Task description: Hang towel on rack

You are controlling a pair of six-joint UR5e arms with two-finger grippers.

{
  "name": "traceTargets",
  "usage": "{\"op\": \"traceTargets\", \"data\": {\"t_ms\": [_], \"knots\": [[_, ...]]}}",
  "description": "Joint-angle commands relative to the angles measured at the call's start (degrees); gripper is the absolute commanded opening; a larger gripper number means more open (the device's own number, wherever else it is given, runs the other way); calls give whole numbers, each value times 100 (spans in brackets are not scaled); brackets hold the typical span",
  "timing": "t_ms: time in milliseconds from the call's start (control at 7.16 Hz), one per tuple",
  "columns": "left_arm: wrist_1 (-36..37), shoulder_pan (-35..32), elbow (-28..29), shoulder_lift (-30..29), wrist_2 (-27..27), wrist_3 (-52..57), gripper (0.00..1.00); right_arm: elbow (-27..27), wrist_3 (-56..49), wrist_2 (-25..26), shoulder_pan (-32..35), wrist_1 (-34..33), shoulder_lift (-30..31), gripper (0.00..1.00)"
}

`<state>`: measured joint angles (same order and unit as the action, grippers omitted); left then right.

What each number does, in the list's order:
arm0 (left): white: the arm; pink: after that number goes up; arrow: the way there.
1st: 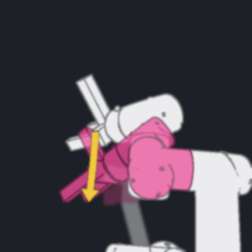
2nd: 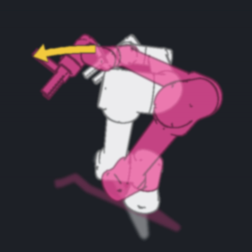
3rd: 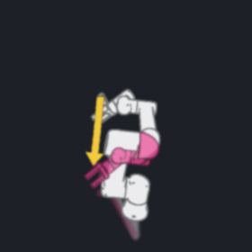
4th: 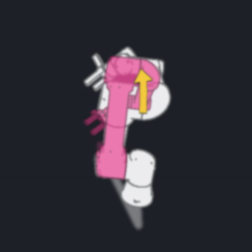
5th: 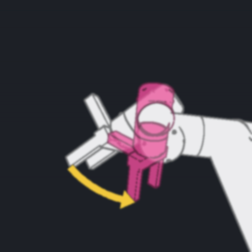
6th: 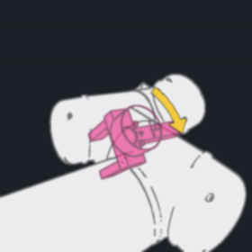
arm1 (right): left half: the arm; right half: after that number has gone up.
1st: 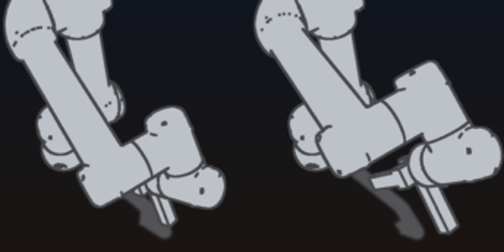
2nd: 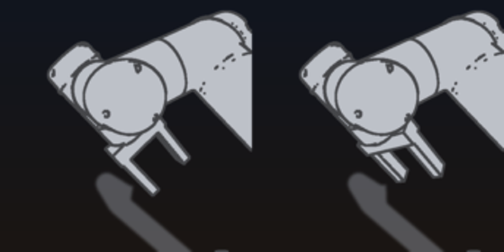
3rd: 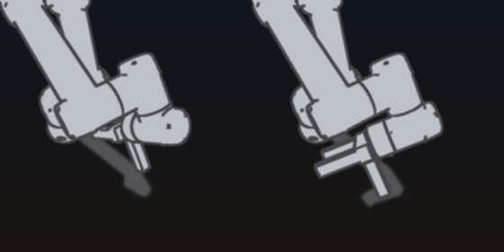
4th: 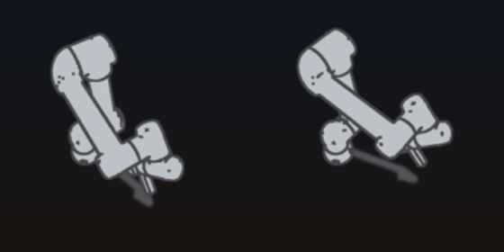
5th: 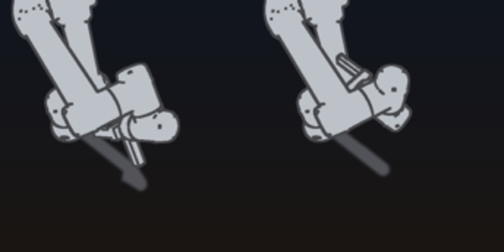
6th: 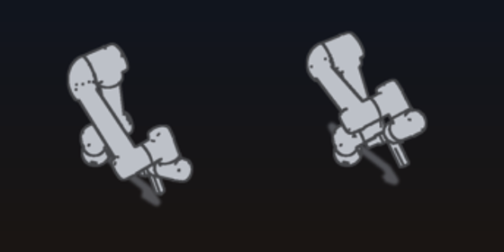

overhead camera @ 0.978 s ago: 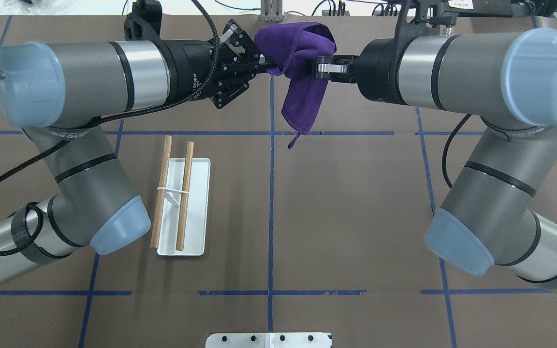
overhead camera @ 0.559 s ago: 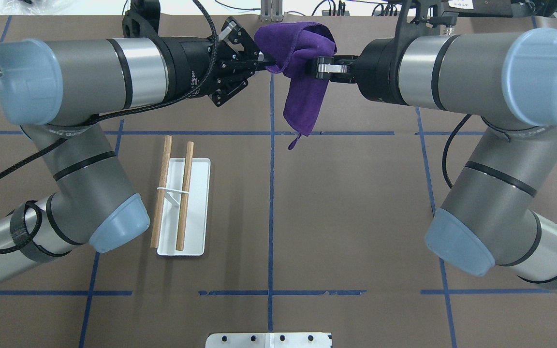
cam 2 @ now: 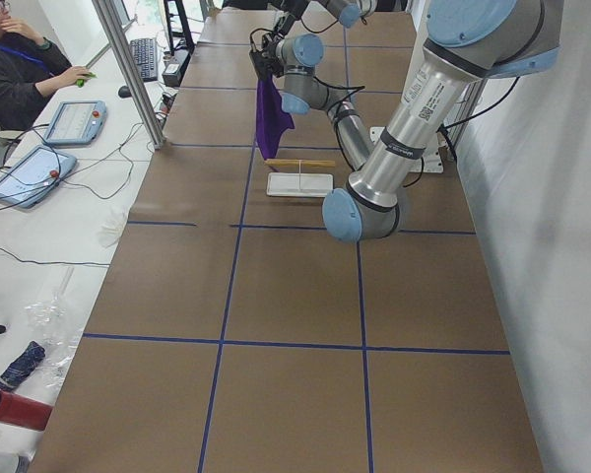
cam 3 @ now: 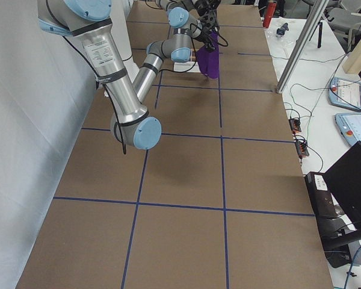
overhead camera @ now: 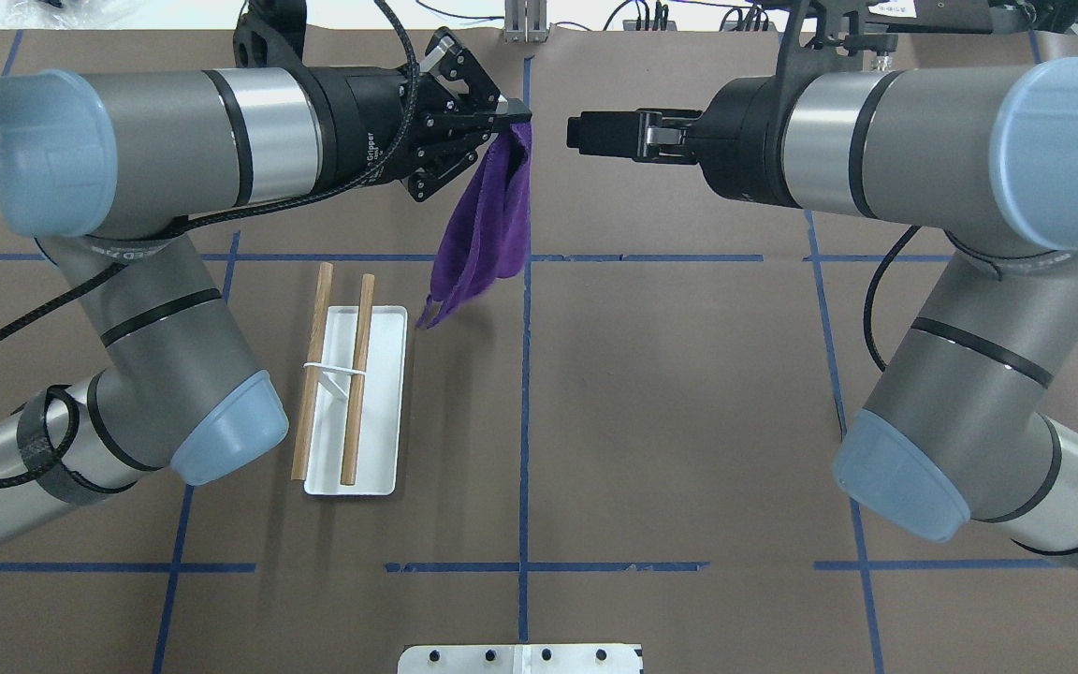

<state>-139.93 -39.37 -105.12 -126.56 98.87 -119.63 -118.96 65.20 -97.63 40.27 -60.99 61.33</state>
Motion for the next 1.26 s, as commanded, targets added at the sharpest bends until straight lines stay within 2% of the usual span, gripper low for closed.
{"op": "traceTargets", "data": {"t_ms": [0, 140, 279, 419, 559, 699, 838, 1118], "knots": [[10, 0, 1, 0, 0, 1, 0, -5, 1, -1, 7, -9, 10, 100], [27, 0, -8, 0, 9, 1, 0, -74, -7, -80, 33, -18, 62, 100], [36, 8, -60, -17, 9, -8, 0, -319, -42, -237, 42, -18, 402, 100], [167, 17, -113, -18, 0, -34, 0, -460, -121, -708, 364, -9, 771, 100], [438, 26, -174, -44, -8, -69, 0, -453, -270, -1444, 890, 0, 1019, 100], [876, 69, -393, -44, -61, -87, 0, -418, -706, -1773, 1208, -9, 1299, 100], [1550, 166, -778, -44, -174, -87, 0, -366, -1181, -1829, 1342, -18, 1572, 100], [2843, 997, -1412, -18, -1460, -8, 0, -182, -1545, -1882, 1527, -26, 2091, 100]]}}
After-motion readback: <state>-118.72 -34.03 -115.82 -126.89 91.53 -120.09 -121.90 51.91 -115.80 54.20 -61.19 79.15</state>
